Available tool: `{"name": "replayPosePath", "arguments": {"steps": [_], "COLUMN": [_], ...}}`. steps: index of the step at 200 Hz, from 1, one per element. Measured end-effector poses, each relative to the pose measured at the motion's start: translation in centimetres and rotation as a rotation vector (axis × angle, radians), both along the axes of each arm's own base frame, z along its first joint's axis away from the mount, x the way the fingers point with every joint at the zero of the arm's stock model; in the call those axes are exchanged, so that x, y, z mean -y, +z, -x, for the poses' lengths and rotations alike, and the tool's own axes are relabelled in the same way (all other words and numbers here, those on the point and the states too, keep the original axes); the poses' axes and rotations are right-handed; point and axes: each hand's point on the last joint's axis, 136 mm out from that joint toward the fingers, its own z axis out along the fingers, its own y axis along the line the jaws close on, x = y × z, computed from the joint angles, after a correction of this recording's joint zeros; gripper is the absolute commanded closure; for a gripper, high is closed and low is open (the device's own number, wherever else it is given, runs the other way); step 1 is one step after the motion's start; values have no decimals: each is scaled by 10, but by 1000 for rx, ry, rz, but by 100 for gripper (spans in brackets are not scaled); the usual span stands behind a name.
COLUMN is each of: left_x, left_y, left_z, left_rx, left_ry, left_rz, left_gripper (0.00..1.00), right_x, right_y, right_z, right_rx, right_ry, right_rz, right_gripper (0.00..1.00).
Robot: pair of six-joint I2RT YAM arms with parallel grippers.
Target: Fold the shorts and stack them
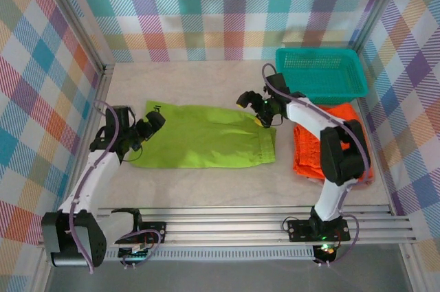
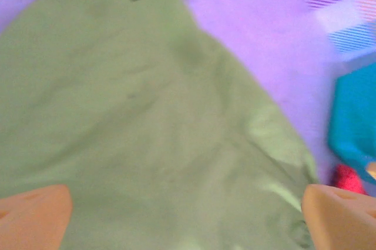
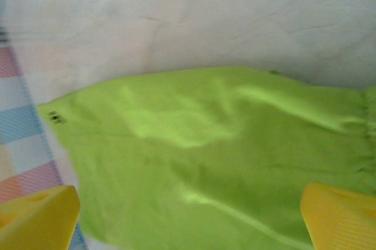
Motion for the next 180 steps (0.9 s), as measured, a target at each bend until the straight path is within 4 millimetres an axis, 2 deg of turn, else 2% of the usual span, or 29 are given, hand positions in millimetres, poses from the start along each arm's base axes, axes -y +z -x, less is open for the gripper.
{"name": "replayPosePath", "arguments": {"steps": [10,22,32,48,61,81,118,147,180], "left_x": [11,23,31,40,46,55,57,51,50], "left_y": [9,9,3,-14,-32,-57,-92,-129,-127], "left_z": [-2,-3,-6,-11,-14,-15,-14,-2,-8], "left_rx": [24,21,5,-36,-82,-139,-201,-272,-221], "left_ry": [-31,-60,-74,-81,-81,-85,-74,-57,-61], "left_rz": [24,56,86,131,156,179,171,132,121], "left_gripper": [0,0,0,0,0,0,0,0,0], "right_x": [-4,-10,-18,-31,-39,-45,-28,-16,-11], "right_y": [17,30,36,35,26,2,-50,-71,-76], "right_z": [6,18,30,53,72,101,132,142,143], "right_rx": [37,68,81,72,47,-25,-153,-190,-194], "right_ry": [21,54,86,139,170,197,166,143,129], "right_rz": [-32,-65,-88,-116,-133,-140,-99,-69,-86], "right_gripper": [3,3,3,3,3,3,4,4,4]}}
